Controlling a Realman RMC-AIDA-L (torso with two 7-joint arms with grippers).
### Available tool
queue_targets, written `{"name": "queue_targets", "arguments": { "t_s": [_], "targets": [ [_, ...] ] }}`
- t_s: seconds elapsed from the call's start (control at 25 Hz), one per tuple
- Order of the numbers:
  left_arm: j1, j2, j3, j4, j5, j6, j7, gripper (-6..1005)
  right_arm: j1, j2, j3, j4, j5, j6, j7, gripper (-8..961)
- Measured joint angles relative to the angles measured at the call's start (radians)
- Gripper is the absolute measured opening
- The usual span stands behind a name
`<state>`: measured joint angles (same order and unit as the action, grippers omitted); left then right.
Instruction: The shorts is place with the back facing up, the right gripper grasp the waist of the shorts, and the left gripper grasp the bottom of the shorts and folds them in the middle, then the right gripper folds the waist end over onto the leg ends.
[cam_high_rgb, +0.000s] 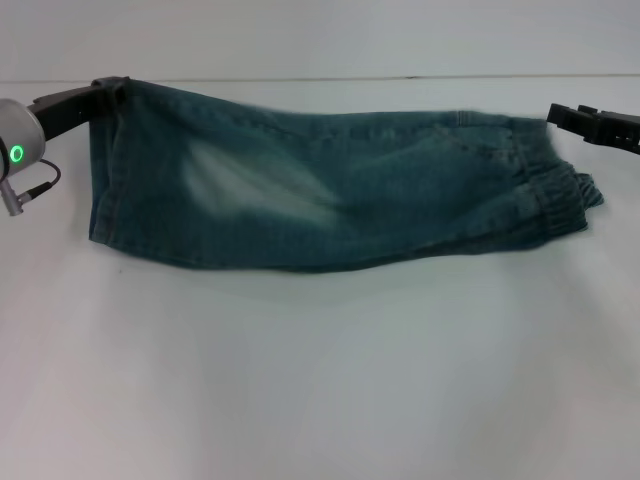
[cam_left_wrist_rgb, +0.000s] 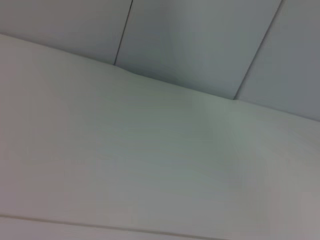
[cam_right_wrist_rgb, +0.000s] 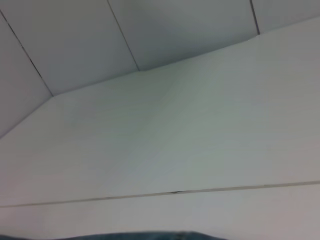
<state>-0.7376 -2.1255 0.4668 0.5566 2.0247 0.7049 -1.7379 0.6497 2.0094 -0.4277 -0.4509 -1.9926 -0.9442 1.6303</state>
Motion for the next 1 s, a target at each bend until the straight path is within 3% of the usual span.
{"name": "queue_targets", "arguments": {
  "t_s": [0.12, 0.52, 0.64, 0.84, 0.88, 0.92, 1.0],
  "targets": [
    [0.001, 0.0, 0.006, 0.0, -0.001, 0.007, 0.0, 341, -0.006, 0.0, -0.002, 0.0, -0.001, 0.0, 0.001, 417],
    [0.028, 0.009, 0.034, 0.003, -0.001, 0.036, -0.001, 556, -0.034, -0.005, -0.008, -0.009, -0.001, -0.061, 0.008, 848],
    [0.048, 0.02, 0.035, 0.017, -0.006, 0.144, -0.001, 647, -0.055, -0.015, -0.007, -0.051, -0.001, -0.143, 0.048, 871],
    [0.101, 0.029, 0.035, 0.081, -0.026, 0.49, 0.048, 818, -0.081, -0.063, -0.051, -0.177, -0.038, -0.31, 0.204, 886],
    [0.106, 0.029, 0.036, 0.084, -0.026, 0.537, 0.063, 852, -0.081, -0.063, -0.051, -0.177, -0.038, -0.31, 0.204, 885],
    [0.114, 0.029, 0.036, 0.088, -0.025, 0.612, 0.09, 885, -0.079, -0.092, -0.08, -0.22, -0.078, -0.362, 0.292, 885],
    [0.123, 0.029, 0.046, 0.09, -0.02, 0.723, 0.127, 952, -0.068, -0.125, -0.118, -0.256, -0.128, -0.406, 0.388, 884]
  ]
}}
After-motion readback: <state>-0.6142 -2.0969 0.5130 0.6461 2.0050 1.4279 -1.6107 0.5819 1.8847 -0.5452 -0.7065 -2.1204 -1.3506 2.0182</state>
